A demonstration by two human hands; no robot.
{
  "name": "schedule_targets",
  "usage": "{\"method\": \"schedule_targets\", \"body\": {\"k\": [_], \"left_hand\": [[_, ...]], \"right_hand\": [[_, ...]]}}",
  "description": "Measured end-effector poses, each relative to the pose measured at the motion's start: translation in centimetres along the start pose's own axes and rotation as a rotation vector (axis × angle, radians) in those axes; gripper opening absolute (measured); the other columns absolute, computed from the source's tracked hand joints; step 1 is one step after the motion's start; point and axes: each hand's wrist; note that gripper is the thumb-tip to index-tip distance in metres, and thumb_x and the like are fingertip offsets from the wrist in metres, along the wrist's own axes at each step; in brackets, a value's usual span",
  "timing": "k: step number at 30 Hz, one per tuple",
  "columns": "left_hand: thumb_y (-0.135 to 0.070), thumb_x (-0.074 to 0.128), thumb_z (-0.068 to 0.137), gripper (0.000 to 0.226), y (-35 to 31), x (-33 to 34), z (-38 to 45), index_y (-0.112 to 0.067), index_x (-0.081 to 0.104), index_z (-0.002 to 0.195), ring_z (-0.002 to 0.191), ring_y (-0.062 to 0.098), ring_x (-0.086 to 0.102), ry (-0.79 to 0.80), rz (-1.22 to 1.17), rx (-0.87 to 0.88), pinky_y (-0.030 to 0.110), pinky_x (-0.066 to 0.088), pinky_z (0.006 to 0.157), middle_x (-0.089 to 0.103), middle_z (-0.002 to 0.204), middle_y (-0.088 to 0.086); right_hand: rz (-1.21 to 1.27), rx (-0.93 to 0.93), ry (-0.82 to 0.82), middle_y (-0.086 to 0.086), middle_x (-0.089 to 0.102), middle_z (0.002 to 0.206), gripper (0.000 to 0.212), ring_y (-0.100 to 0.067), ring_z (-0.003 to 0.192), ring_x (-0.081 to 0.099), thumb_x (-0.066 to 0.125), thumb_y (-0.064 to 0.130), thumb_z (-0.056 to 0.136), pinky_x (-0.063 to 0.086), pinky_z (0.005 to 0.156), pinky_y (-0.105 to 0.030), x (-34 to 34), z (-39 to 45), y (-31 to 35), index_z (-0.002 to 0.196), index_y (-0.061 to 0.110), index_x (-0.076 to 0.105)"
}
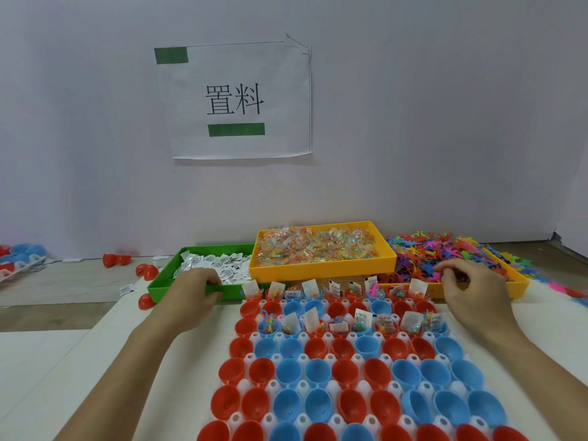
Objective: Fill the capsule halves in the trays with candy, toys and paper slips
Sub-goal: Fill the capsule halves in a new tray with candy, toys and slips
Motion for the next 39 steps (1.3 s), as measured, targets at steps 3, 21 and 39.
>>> {"method": "schedule_targets", "body": {"k": [3, 21, 39], "left_hand": [[-0.018, 0.068, 0.091, 0.028, -0.3, 0.2, -0.2, -0.018, 0.065, 0.119, 0.111, 0.019, 0.057, 0.031, -0.012, 0.036, 0.034, 0.048, 0.097, 0.065, 0.121, 0.000], [0.003, 0.066, 0.088, 0.032, -1.4, -0.2, -0.4, -0.012, 0.070, 0.117, 0.092, 0.013, 0.059, -0.077, -0.092, 0.007, 0.027, 0.051, 0.086, 0.070, 0.108, 0.005], [0.003, 0.063, 0.089, 0.024, -1.9, -0.7, -0.7, -0.013, 0.072, 0.104, 0.091, 0.012, 0.057, -0.029, -0.078, 0.034, 0.023, 0.049, 0.081, 0.068, 0.106, 0.004]], "right_hand": [[-0.003, -0.006, -0.002, -0.014, 0.073, 0.095, 0.016, -0.026, 0.085, 0.062, 0.059, 0.000, 0.094, 0.053, 0.076, -0.041, 0.0, 0.0, 0.0, 0.099, 0.003, 0.074], [-0.002, 0.000, 0.006, -0.013, 0.073, 0.095, 0.016, -0.026, 0.089, 0.062, 0.059, 0.000, 0.093, 0.052, 0.079, -0.040, 0.0, -0.1, -0.2, 0.098, 0.004, 0.074], [0.001, -0.001, 0.011, -0.013, 0.073, 0.094, 0.017, -0.025, 0.089, 0.061, 0.059, -0.001, 0.093, 0.048, 0.079, -0.035, 0.0, 0.0, 0.0, 0.096, 0.004, 0.074]]}}
Point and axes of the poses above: each hand's wrist, its own z-axis towards the middle knuckle, its own x-axis out of the palm, y = z × x
